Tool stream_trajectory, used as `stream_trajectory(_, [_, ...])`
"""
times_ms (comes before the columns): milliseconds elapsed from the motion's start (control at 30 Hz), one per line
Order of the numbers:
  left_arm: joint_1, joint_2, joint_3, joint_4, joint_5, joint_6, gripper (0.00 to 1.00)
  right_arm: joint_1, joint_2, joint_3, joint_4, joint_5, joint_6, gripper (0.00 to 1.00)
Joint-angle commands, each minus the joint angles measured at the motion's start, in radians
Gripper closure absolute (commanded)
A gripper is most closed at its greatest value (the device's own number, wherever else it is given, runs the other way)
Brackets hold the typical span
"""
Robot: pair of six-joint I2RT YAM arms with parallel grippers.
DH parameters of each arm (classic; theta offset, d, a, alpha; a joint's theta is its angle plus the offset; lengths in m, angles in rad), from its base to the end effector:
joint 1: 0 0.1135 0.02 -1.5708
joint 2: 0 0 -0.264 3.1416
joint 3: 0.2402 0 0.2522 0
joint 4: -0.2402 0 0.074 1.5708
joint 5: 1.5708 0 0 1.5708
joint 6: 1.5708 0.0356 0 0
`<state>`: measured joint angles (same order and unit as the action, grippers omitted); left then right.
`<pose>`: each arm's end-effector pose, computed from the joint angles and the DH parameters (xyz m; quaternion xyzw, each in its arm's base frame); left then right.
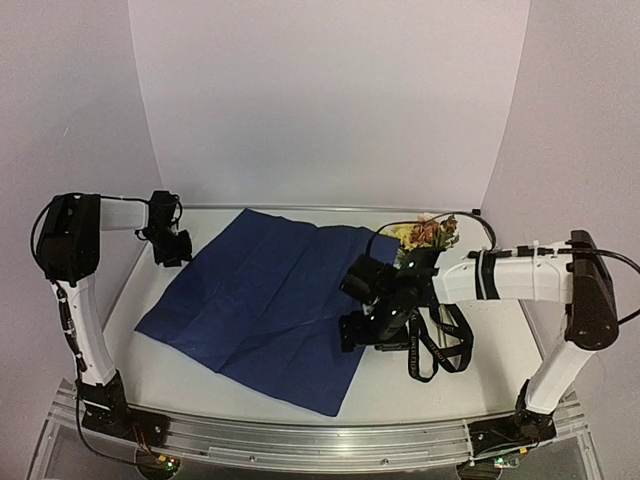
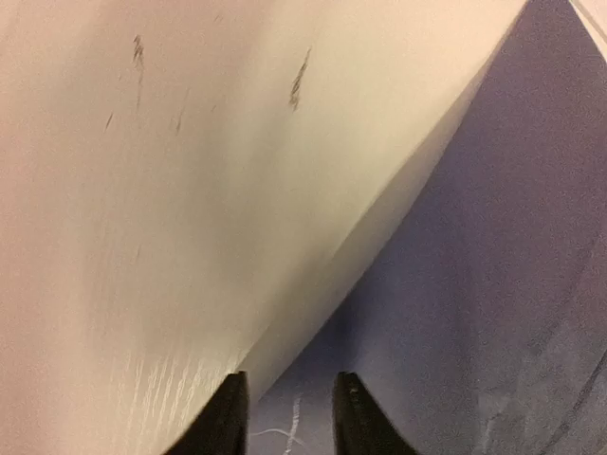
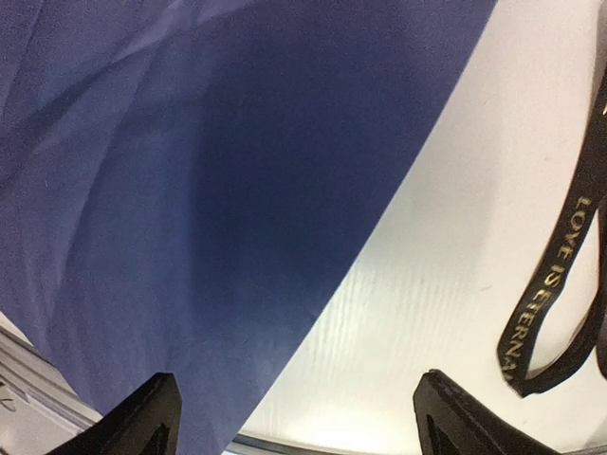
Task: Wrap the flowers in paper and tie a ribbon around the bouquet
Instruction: Flatten the folded wrapping paper at the center of the board, then adjust the flattened wrapping paper at the center of the board.
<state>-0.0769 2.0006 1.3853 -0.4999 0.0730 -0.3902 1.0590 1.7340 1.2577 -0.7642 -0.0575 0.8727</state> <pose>0.4114 -0.0343 0.1628 -0.1437 0.9629 -0.0868 0.2113 0.1665 0.3006 0.2114 -0.0964 0.9813 0.1513 0.0701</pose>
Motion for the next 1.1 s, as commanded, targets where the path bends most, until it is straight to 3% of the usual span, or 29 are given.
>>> stream_trajectory(0, [-0.017, 0.022, 0.194, -0.057, -0.025, 0.070, 0.50, -0.176, -0.067, -0.011, 0.008, -0.167, -0.121, 0.11])
stream_trajectory(100, [-0.103, 0.009, 0.261, -0.114, -0.104, 0.067, 0.35, -0.256, -0.068, -0.006, 0.009, -0.221, -0.152, 0.10])
stream_trajectory(167, [-0.202, -0.024, 0.243, -0.121, -0.119, 0.033, 0.32, -0.295, -0.065, -0.008, 0.010, -0.242, -0.159, 0.10])
stream_trajectory(367, [-0.558, -0.055, 0.089, -0.014, -0.114, -0.148, 0.31, -0.373, 0.023, 0.046, 0.031, -0.318, -0.210, 0.11])
stream_trajectory(533, [-0.754, -0.036, 0.045, 0.035, -0.117, -0.259, 0.32, -0.438, 0.150, 0.123, 0.068, -0.360, -0.256, 0.11])
stream_trajectory(667, [-0.819, -0.041, -0.004, 0.043, -0.128, -0.328, 0.33, -0.499, 0.244, 0.133, 0.166, -0.398, -0.232, 0.12])
stream_trajectory(900, [-0.827, -0.123, -0.134, 0.056, -0.141, -0.381, 0.33, -0.536, 0.361, 0.191, 0.244, -0.417, -0.202, 0.13])
stream_trajectory(1067, [-0.824, -0.159, -0.189, 0.051, -0.151, -0.395, 0.33, -0.537, 0.395, 0.189, 0.309, -0.402, -0.154, 0.26])
